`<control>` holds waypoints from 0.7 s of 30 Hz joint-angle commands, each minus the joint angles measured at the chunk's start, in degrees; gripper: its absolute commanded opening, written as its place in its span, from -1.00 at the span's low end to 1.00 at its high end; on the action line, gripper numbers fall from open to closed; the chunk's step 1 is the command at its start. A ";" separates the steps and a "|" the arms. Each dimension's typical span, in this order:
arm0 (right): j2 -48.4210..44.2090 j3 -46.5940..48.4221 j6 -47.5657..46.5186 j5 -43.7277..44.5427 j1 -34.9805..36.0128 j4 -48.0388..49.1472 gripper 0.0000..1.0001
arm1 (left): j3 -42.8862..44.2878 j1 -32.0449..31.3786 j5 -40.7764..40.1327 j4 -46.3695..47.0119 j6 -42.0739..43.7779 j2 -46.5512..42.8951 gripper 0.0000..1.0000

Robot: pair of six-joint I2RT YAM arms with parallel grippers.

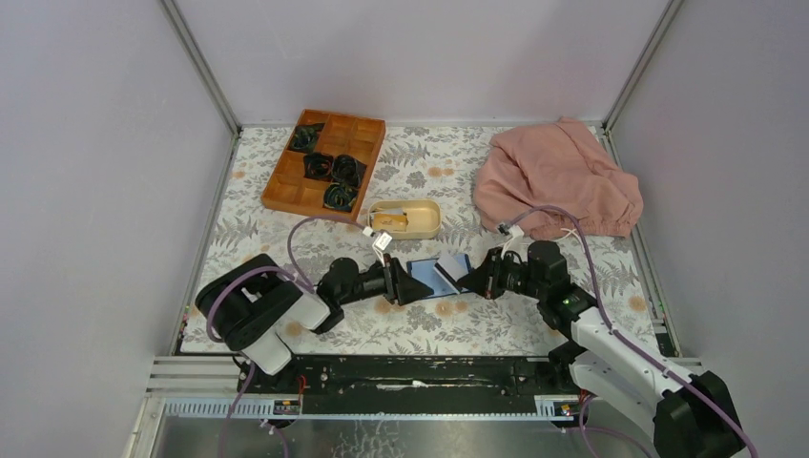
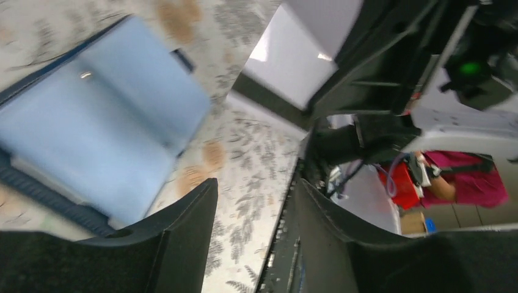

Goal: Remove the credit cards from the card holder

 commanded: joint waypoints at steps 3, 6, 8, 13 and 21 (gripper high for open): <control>-5.12 -0.07 -1.04 -10.52 -0.11 -5.57 -1.00 | 4.14 0.24 11.94 3.30 -2.69 -5.66 0.44; -5.24 -1.32 -0.24 -13.37 -0.08 -4.28 -1.00 | 4.64 0.20 12.93 3.30 -2.96 -7.47 0.44; -5.06 -2.38 1.35 -15.81 -0.09 -1.91 -1.00 | 5.24 0.23 13.28 2.07 -2.48 -7.93 0.43; -7.08 -4.71 3.48 -17.73 -0.08 1.46 -1.00 | 6.33 0.23 12.73 -0.62 -0.02 -6.66 0.39; -12.22 -4.82 3.54 -17.98 -0.06 -2.52 -0.99 | 8.78 0.42 14.36 -2.86 1.75 -3.93 0.32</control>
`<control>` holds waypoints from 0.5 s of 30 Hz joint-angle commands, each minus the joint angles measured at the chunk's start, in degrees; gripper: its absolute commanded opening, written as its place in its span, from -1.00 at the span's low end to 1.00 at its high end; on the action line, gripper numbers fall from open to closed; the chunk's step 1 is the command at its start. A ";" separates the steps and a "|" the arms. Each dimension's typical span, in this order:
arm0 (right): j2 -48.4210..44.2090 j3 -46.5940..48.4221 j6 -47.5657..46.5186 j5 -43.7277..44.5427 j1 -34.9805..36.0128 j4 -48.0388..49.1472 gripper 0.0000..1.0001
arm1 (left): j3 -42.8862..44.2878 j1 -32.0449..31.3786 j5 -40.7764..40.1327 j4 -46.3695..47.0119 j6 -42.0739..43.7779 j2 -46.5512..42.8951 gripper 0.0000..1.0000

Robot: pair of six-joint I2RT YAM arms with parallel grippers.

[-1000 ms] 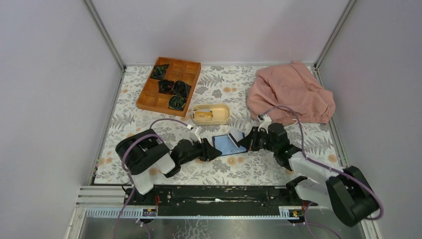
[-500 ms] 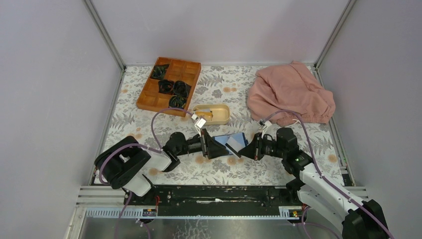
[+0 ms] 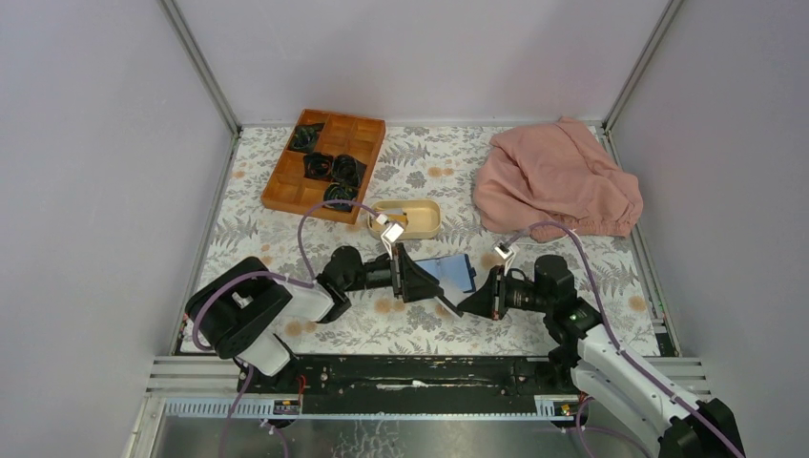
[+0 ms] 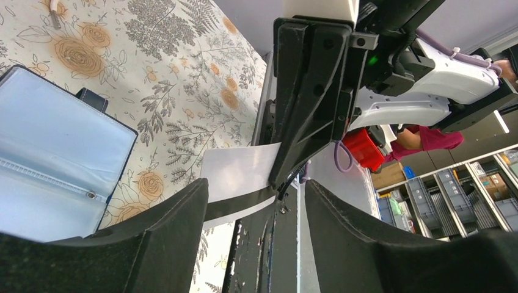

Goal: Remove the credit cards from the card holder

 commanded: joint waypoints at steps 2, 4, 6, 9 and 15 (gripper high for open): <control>-2.65 0.63 0.76 -2.14 -0.10 0.37 -1.00 | 2.04 0.42 2.69 0.07 1.69 1.68 0.29; -2.06 0.64 0.73 -1.93 -0.12 0.60 -0.99 | 1.90 0.42 3.68 2.23 0.52 2.47 0.25; -1.37 0.98 0.62 -2.47 -0.08 0.53 -1.00 | 1.46 0.42 3.60 2.64 0.49 2.59 0.24; -1.82 1.02 0.65 -2.87 -0.09 0.03 -1.00 | -0.05 1.04 1.68 3.92 0.78 2.09 0.23; -4.52 0.60 0.85 -2.65 -0.11 -2.13 -1.00 | 0.81 2.01 2.86 5.56 -0.34 3.83 0.23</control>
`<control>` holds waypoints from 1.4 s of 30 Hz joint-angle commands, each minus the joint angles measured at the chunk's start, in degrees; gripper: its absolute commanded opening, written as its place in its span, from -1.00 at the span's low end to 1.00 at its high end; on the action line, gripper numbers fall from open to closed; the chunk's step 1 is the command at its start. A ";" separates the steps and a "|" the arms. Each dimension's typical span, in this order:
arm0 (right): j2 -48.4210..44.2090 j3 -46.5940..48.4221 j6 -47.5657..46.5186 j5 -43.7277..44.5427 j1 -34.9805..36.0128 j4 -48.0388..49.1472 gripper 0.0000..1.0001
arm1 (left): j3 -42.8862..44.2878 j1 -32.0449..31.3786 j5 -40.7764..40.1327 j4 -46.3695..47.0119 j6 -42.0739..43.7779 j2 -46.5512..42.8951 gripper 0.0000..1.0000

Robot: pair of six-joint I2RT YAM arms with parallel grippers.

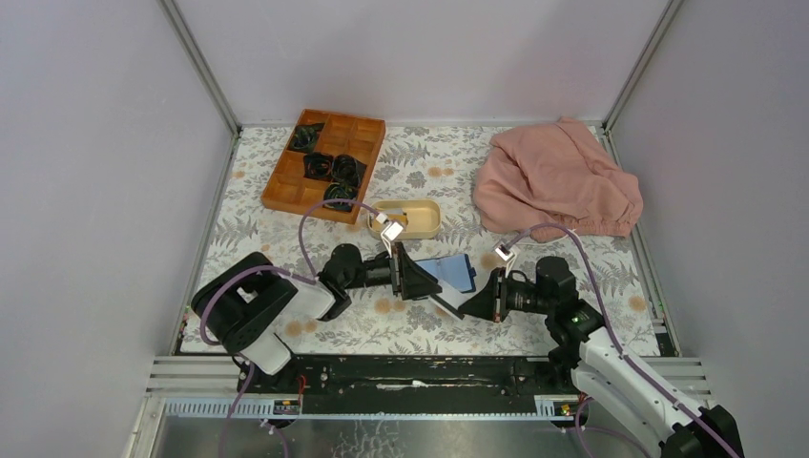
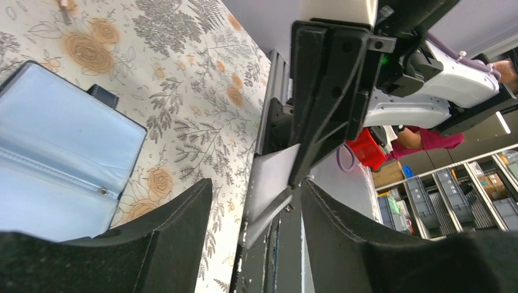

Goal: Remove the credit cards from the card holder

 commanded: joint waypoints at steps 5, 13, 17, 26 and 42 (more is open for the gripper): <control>-1.36 0.45 0.82 -1.99 -0.06 0.97 -1.00 | 0.44 0.64 2.18 9.50 -3.13 4.34 0.12; 3.17 0.70 1.30 -2.36 -0.08 5.72 -1.00 | -0.66 0.60 6.46 20.12 -9.34 8.79 -0.92; 4.67 1.23 0.81 -1.80 -0.05 6.46 -1.00 | -0.76 0.55 8.47 20.47 -9.43 8.84 -1.00; -0.81 0.22 1.91 5.25 -0.07 6.73 -0.27 | -3.14 0.55 1.20 20.58 -8.83 5.99 -1.00; -8.41 -5.19 11.83 8.47 -0.08 26.82 0.01 | -3.12 -0.15 -14.61 20.65 -9.48 -4.47 -1.00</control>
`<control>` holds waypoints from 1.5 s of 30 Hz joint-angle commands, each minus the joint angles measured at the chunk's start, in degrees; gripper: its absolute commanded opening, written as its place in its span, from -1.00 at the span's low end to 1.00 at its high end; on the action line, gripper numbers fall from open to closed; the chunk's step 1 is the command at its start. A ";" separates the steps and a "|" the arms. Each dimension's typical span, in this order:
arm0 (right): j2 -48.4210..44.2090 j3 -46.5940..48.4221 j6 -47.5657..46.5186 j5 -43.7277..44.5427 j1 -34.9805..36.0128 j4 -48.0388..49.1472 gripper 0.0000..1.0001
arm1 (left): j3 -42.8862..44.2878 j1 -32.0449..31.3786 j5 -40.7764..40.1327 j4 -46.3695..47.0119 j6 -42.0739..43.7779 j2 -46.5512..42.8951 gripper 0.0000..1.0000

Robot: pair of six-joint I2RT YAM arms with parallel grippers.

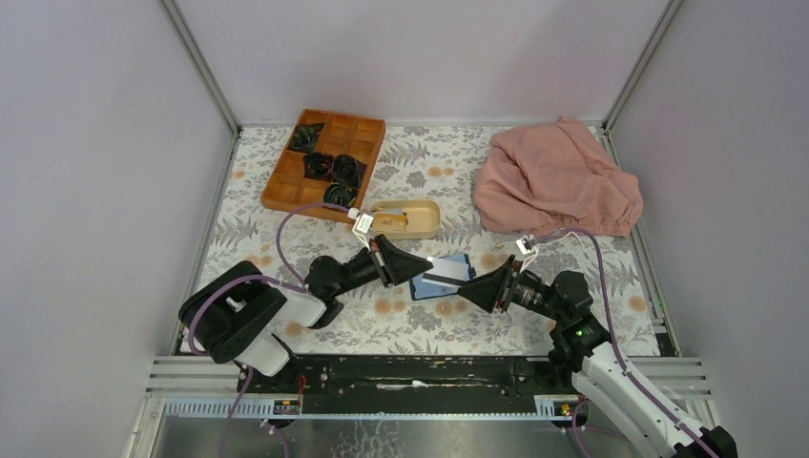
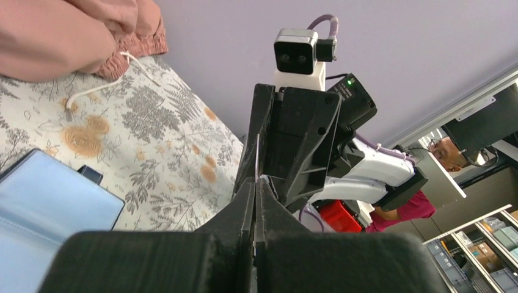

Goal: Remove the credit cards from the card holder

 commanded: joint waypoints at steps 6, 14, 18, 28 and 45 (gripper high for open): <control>4.68 3.20 6.67 -2.35 -0.07 18.80 -0.03 | 2.83 -2.45 -3.72 4.14 -0.02 -0.29 -1.00; 7.68 4.08 7.73 -3.43 -0.03 22.53 -0.62 | 2.41 -3.20 -5.70 4.10 0.20 -1.96 -1.00; 7.27 4.09 7.50 -3.36 -0.09 21.74 -0.99 | 2.18 -3.20 -7.01 4.14 0.12 -1.75 -1.00; 10.92 10.39 0.75 3.49 -0.06 8.51 -1.00 | -9.66 7.62 -14.90 -1.92 0.92 -14.03 0.19; 67.41 56.46 -10.56 -1.13 -0.05 -5.09 -1.00 | -1.15 11.91 -34.59 -79.68 16.75 -55.83 1.00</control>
